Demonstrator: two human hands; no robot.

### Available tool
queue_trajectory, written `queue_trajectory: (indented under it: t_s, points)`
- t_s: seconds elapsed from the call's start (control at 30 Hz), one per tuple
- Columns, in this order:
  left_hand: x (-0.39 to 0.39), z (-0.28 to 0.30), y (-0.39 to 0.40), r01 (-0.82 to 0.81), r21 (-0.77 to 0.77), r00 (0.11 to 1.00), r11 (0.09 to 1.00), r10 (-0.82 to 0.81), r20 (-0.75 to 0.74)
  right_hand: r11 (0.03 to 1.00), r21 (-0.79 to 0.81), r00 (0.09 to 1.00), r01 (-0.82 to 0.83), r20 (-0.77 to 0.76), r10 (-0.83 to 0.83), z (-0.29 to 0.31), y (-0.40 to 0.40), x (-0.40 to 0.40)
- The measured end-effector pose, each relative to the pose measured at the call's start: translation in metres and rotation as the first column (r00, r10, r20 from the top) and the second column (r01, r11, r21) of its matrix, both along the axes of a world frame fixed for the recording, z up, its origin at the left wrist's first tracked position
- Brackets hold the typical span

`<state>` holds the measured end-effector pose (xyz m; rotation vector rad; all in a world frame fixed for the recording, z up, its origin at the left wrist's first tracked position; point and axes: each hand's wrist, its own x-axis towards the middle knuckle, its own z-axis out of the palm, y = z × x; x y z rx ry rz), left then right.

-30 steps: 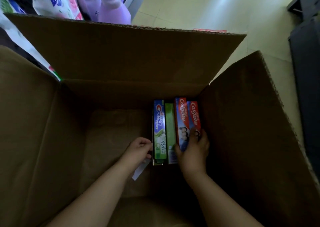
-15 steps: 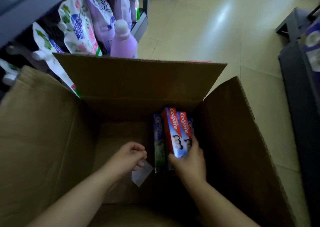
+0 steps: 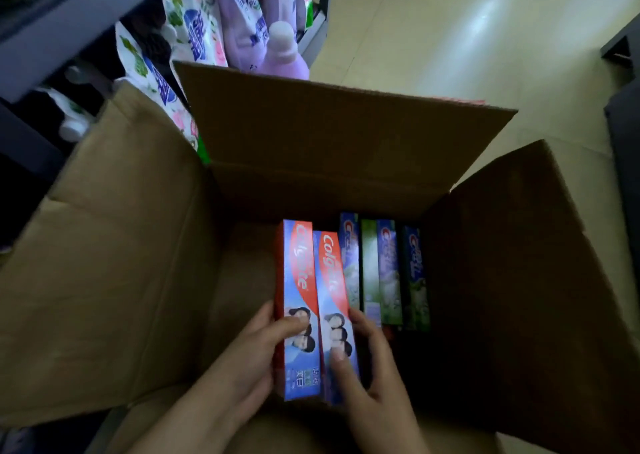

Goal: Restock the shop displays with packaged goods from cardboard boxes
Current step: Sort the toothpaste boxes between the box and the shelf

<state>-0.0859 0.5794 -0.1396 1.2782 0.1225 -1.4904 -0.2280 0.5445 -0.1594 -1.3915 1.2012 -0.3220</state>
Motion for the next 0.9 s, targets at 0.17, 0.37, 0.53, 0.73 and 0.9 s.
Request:
queue_trajectory:
  t_s: [0.17,0.37,0.53,0.73,0.9]
  points:
    - [0.003,-0.001,-0.004,-0.006,-0.005,1.000,1.000,0.006,0.022,0.954,0.299,0.980,0.013,0.184,-0.071,-0.007,-0.017,0.001]
    - [0.009,-0.004,-0.007,0.066,0.058,0.995,0.996,-0.070,0.067,0.928,0.369,0.952,0.052,0.262,-0.158,-0.006,-0.014,0.009]
    - [0.010,-0.009,-0.006,0.086,0.095,0.994,0.992,-0.092,0.057,0.912,0.409,0.950,0.033,0.270,-0.156,-0.006,-0.011,0.012]
    - [0.012,-0.013,-0.004,0.057,0.142,0.995,0.988,-0.067,0.070,0.924,0.383,0.972,0.005,0.216,-0.095,-0.006,-0.013,0.013]
    - [0.014,-0.011,-0.004,0.020,0.172,0.991,0.985,-0.042,0.124,0.921,0.388,0.986,0.009,0.152,-0.073,-0.009,-0.016,0.013]
